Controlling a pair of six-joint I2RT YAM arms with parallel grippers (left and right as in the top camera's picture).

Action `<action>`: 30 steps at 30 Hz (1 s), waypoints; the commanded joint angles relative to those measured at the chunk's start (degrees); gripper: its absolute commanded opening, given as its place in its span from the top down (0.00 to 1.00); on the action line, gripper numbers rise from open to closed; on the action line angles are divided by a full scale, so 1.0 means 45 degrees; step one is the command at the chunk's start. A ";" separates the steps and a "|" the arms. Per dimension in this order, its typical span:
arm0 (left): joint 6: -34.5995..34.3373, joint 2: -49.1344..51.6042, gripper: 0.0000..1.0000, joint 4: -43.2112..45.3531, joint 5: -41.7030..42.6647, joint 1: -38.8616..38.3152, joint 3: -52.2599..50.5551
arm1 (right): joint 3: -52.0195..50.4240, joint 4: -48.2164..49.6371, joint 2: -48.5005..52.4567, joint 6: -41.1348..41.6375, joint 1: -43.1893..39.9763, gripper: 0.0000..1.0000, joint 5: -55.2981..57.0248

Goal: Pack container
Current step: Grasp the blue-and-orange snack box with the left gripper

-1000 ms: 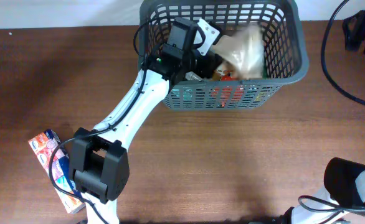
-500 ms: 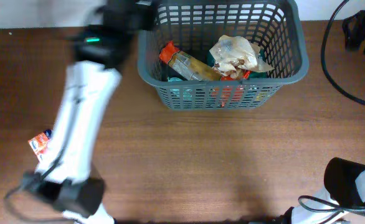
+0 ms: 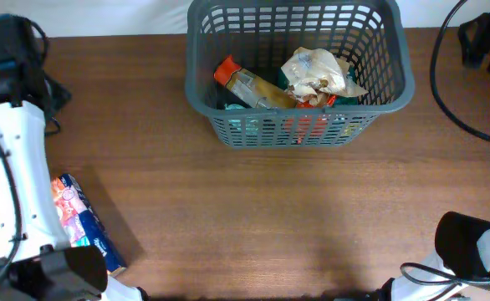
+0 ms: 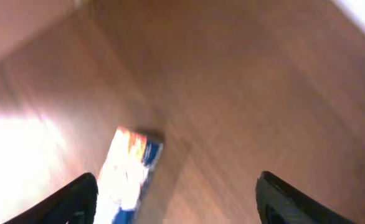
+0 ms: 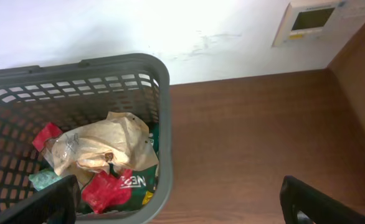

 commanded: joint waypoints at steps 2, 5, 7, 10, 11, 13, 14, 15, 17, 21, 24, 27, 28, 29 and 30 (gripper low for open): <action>-0.2055 0.0097 0.24 0.0165 -0.0053 -0.0029 -0.2341 | -0.0053 0.0058 0.0039 0.0107 -0.0044 0.01 -0.0204; -0.2045 0.0078 0.23 -0.0053 -0.0272 -0.0015 -0.3293 | -0.0053 0.0058 0.0039 0.0112 -0.0044 0.01 -0.0204; -0.2050 0.0053 0.23 -0.0267 -0.0384 0.0053 -0.3968 | -0.0053 0.0058 0.0039 0.0107 -0.0044 0.01 -0.0204; -0.2045 -0.0068 0.23 -0.0243 -0.0398 0.0136 -0.5153 | -0.0053 0.0058 0.0039 0.0107 -0.0044 0.01 -0.0204; -0.2045 -0.0126 0.22 -0.0180 -0.0461 0.0170 -0.5576 | -0.0053 0.0058 0.0039 0.0107 -0.0044 0.01 -0.0204; -0.2045 -0.0253 0.22 0.0010 -0.0636 0.0262 -0.6343 | -0.0053 0.0068 0.0039 0.0107 -0.0044 0.01 -0.0204; -0.2045 -0.0316 0.21 0.0146 -0.0685 0.0345 -0.6732 | -0.0053 0.0068 0.0039 0.0107 -0.0044 0.01 -0.0204; -0.2045 -0.0379 0.20 0.0291 -0.0670 0.0457 -0.7091 | -0.0053 0.0068 0.0039 0.0107 -0.0044 0.01 -0.0204; -0.2030 -0.0476 0.18 0.0675 -0.0525 0.0758 -0.7815 | -0.0053 0.0063 0.0039 0.0107 -0.0044 0.01 -0.0204; -0.0879 -0.0520 0.17 0.1797 -0.0316 0.1433 -0.9092 | -0.0053 0.0063 0.0039 0.0107 -0.0044 0.01 -0.0204; 0.0194 -0.0520 0.17 0.2895 0.0219 0.2001 -1.0064 | -0.0053 0.0044 0.0039 0.0107 -0.0044 0.01 -0.0204; 0.1515 -0.0520 0.17 0.4755 0.1010 0.2531 -1.1293 | -0.0053 0.0000 0.0039 0.0107 -0.0044 0.01 -0.0204; 0.1962 -0.0520 0.17 0.5314 0.1331 0.2637 -1.1584 | -0.0053 -0.0019 0.0039 0.0107 -0.0044 0.01 -0.0204; 0.2356 -0.0520 0.17 0.5833 0.1651 0.2735 -1.1832 | -0.0053 -0.0024 0.0039 0.0107 -0.0044 0.01 -0.0204; 0.2652 -0.0520 0.17 0.6319 0.1889 0.2812 -1.2070 | -0.0053 -0.0029 0.0039 0.0107 -0.0044 0.01 -0.0204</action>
